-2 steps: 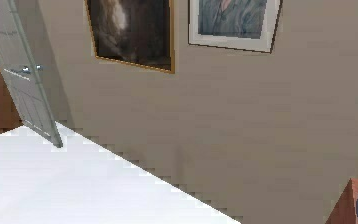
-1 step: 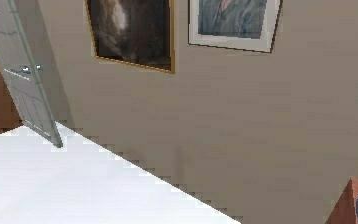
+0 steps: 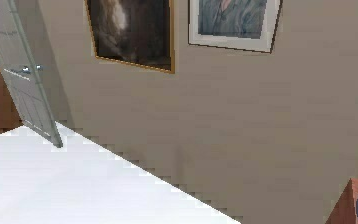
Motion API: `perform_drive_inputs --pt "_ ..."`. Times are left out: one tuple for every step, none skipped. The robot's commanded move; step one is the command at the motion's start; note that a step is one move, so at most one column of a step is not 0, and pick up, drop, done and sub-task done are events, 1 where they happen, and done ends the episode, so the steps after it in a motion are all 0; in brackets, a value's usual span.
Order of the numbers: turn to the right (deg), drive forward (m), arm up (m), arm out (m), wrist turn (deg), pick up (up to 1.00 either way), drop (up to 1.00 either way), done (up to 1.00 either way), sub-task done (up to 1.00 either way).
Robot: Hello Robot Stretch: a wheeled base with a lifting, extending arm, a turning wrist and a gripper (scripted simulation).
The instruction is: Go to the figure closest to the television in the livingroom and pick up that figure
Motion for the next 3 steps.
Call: perform_drive_inputs --pt "0.0 0.00 0.00 0.00 45.0 0.00 0.00 0.00 0.00" --pt "0.0 0.00 0.00 0.00 45.0 0.00 0.00 0.00 0.00" --pt "0.0 0.00 0.00 0.00 9.0 0.00 0.00 0.00 0.00"
